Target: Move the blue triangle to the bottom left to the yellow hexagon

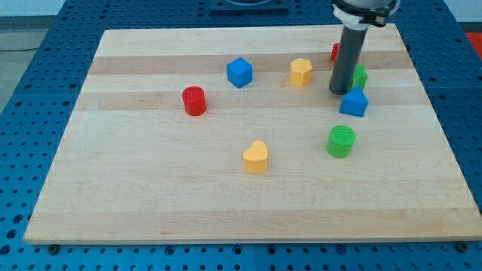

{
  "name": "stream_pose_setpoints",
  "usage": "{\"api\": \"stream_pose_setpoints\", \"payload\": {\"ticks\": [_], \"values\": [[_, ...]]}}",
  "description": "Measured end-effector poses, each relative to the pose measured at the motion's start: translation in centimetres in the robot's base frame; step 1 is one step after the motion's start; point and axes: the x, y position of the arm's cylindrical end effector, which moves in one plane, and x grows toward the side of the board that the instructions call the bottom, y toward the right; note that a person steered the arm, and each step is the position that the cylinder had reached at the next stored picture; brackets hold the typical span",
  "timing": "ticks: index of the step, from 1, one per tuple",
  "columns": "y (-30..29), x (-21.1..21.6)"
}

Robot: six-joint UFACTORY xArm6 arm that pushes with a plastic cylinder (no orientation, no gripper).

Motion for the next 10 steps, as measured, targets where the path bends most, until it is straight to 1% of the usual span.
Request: {"api": "stream_pose_setpoints", "payload": {"ticks": [1, 2, 4, 5, 6, 7, 8, 9, 10], "values": [[1.4, -0.4], [1.6, -0.4], [-4.2, 3.0], [-5.8, 6.5], [-2.5, 11.3], [3.6, 11.5], [5.0, 8.8], [2.6, 4.7], [-0.9, 2.3]]}}
